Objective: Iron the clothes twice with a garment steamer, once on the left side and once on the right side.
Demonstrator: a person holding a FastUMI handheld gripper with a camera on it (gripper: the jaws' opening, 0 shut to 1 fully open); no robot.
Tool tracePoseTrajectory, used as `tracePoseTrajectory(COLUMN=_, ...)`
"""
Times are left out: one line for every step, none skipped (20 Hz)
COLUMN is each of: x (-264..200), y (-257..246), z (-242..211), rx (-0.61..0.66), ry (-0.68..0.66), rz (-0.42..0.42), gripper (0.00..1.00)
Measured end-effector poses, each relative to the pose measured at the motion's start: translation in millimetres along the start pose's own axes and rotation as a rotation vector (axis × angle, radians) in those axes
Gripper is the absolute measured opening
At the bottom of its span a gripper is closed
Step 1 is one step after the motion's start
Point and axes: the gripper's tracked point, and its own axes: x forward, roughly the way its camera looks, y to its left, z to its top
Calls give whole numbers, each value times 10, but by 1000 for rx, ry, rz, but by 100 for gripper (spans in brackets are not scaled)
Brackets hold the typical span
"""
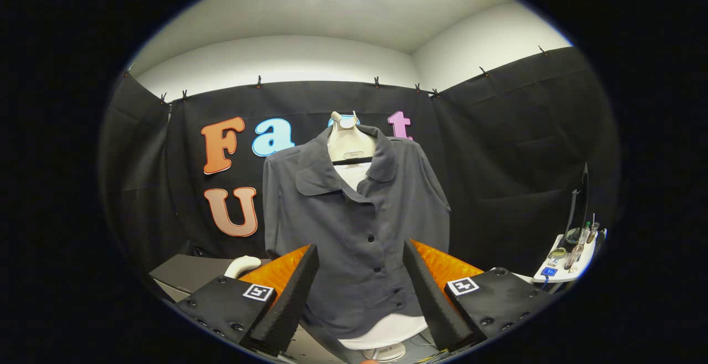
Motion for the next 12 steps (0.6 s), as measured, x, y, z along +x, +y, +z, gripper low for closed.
tracePoseTrajectory(x=8, y=37, z=-6, rx=-3, ry=6, rz=7, gripper=98)
tracePoseTrajectory(x=18, y=69, z=-12, rx=-4, ry=13, rz=11, gripper=98)
tracePoseTrajectory(x=21, y=102, z=-19, rx=-4, ry=19, rz=15, gripper=98)
tracePoseTrajectory(x=35, y=149, z=-32, rx=-1, ry=26, rz=22, gripper=98)
tracePoseTrajectory(x=58, y=229, z=-33, rx=0, ry=32, rz=39, gripper=98)
tracePoseTrajectory(x=78, y=333, z=-36, rx=-2, ry=40, rz=59, gripper=98)
tracePoseTrajectory(x=125, y=434, z=-44, rx=-11, ry=49, rz=78, gripper=98)
tracePoseTrajectory(x=145, y=530, z=-53, rx=-22, ry=55, rz=93, gripper=98)
tracePoseTrajectory(x=180, y=627, z=-69, rx=-33, ry=61, rz=107, gripper=98)
tracePoseTrajectory(x=196, y=741, z=-101, rx=-43, ry=72, rz=126, gripper=98)
tracePoseTrajectory(x=209, y=862, z=-150, rx=-44, ry=84, rz=145, gripper=98)
tracePoseTrajectory(x=238, y=990, z=-199, rx=-37, ry=103, rz=168, gripper=98)
